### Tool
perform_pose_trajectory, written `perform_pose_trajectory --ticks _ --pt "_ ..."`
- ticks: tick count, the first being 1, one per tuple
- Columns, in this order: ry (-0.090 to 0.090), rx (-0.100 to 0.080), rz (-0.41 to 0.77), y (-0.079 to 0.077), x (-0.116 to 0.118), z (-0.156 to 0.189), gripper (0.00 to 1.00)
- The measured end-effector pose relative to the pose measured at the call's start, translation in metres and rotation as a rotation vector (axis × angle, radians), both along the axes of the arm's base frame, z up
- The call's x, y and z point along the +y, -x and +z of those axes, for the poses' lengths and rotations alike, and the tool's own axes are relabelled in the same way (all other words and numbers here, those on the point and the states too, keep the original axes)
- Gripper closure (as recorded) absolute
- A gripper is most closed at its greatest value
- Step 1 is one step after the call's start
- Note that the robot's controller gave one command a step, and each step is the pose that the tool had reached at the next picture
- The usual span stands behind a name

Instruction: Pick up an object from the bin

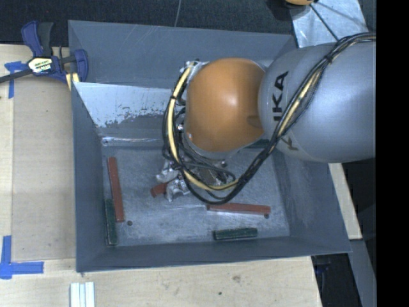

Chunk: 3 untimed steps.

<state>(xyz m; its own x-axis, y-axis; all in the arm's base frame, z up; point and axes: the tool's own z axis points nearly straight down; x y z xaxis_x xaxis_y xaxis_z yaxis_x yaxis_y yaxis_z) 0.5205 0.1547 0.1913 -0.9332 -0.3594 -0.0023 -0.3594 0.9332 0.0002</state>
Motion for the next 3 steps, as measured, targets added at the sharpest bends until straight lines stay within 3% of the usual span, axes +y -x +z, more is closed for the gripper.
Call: perform_pose_trajectory --ticks 3 --pt "0.000 0.001 -0.001 0.0001 -0.0002 -0.0001 1.00"
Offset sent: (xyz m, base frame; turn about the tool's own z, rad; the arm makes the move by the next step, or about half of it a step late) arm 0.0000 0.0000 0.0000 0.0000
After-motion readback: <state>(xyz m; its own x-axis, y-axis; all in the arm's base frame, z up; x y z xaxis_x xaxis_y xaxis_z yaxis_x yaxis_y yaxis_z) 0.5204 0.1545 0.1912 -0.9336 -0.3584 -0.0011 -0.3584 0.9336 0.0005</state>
